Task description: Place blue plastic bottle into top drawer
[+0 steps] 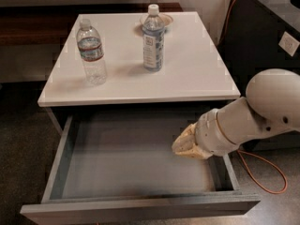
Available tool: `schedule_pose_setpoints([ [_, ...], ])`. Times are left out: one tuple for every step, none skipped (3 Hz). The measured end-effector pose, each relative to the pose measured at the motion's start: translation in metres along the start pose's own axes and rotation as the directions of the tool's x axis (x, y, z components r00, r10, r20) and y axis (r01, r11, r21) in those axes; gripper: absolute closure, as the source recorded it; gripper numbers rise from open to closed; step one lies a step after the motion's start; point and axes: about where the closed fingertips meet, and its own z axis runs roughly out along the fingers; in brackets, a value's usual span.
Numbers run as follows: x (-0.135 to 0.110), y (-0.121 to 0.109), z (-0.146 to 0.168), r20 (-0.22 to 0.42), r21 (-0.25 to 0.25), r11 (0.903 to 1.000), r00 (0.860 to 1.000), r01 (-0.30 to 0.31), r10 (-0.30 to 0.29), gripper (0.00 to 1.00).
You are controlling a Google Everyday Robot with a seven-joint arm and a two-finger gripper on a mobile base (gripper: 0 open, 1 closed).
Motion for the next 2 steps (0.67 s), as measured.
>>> schedule_pose_setpoints([
  [-0.015, -0.026, -0.029, 0.037, 0.009, 0.9996, 0.999, 0.029, -0.029, 0.6],
  [-0.037, -0.066, -0.062, 0.133, -0.003, 0.9992, 0.99, 0.04, -0.039, 0.28],
])
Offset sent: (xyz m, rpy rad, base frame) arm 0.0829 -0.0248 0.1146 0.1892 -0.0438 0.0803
